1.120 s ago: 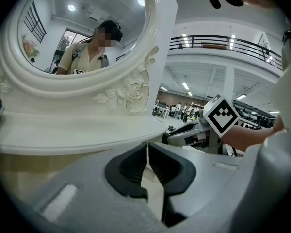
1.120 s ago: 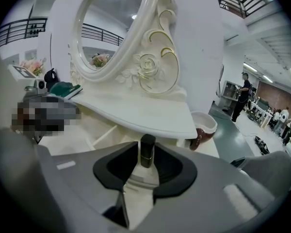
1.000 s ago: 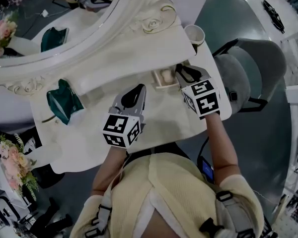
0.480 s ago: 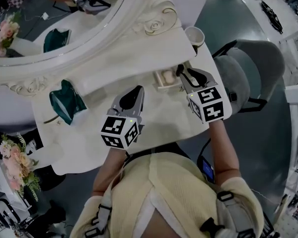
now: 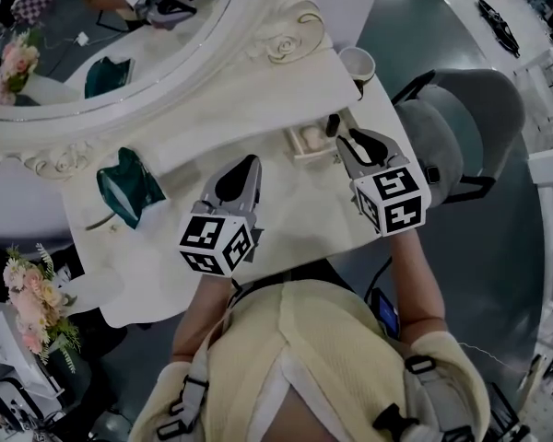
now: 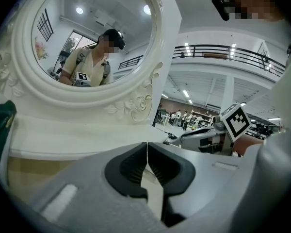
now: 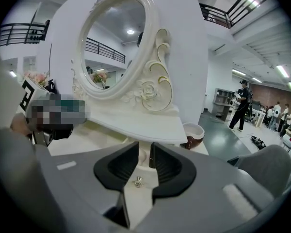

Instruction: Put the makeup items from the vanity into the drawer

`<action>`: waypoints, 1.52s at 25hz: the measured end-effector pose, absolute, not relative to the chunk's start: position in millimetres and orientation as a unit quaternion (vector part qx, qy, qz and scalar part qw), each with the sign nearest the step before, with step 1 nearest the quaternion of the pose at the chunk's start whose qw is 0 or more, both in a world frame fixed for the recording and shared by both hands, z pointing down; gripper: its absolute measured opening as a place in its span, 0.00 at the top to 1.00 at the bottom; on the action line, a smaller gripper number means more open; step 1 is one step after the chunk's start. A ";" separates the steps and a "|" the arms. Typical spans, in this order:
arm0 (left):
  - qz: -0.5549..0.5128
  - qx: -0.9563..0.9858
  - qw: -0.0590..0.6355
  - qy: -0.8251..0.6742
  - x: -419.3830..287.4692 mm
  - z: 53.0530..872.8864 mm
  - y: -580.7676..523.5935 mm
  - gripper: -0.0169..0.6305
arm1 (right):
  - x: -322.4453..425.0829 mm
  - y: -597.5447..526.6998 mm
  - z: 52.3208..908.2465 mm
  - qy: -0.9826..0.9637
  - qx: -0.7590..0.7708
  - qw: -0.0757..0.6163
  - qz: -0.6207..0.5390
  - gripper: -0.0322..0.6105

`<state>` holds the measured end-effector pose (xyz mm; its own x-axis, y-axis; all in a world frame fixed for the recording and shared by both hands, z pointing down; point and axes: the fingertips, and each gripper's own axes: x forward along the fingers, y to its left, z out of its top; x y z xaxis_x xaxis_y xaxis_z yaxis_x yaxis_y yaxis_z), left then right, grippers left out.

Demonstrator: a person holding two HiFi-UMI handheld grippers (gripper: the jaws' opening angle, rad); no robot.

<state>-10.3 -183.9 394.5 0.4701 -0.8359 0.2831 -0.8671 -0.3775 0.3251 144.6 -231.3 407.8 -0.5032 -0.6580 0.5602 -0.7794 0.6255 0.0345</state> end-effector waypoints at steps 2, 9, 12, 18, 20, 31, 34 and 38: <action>0.037 0.831 0.217 -0.510 -10.3 394.2 -181.7 0.98 | 145.1 -226.6 404.7 -0.860 0.421 0.267 0.110 0.81; 0.040 0.839 0.213 -0.499 -8.2 392.5 -172.8 0.98 | 146.3 -211.5 399.8 -0.859 0.428 0.259 0.111 0.86; 0.037 0.840 0.211 -0.498 -8.7 391.1 -168.7 0.98 | 143.4 -205.1 397.6 -0.862 0.424 0.255 0.110 0.86; 0.031 0.841 0.211 -0.498 -10.5 390.1 -158.1 0.98 | 137.9 -192.4 393.6 -0.867 0.420 0.246 0.107 0.90; 0.031 0.841 0.211 -0.498 -11.5 390.1 -154.7 0.98 | 137.0 -189.2 391.1 -0.868 0.421 0.241 0.104 0.94; 0.025 0.844 0.205 -0.494 -16.4 384.5 -140.9 0.98 | 128.7 -172.3 389.6 -0.870 0.418 0.244 0.095 0.95; 0.025 0.844 0.205 -0.495 -19.4 384.2 -137.7 0.98 | 126.3 -169.8 388.7 -0.869 0.420 0.245 0.095 0.95; 0.024 0.846 0.203 -0.493 -21.9 381.8 -135.1 0.98 | 124.4 -167.2 385.8 -0.868 0.423 0.244 0.095 0.95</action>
<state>-21.9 -135.1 381.8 0.5125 -0.8244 0.2401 -0.8435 -0.4312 0.3202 124.4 -167.2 385.8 -0.5236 -0.6874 0.5032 -0.7800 0.6244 0.0412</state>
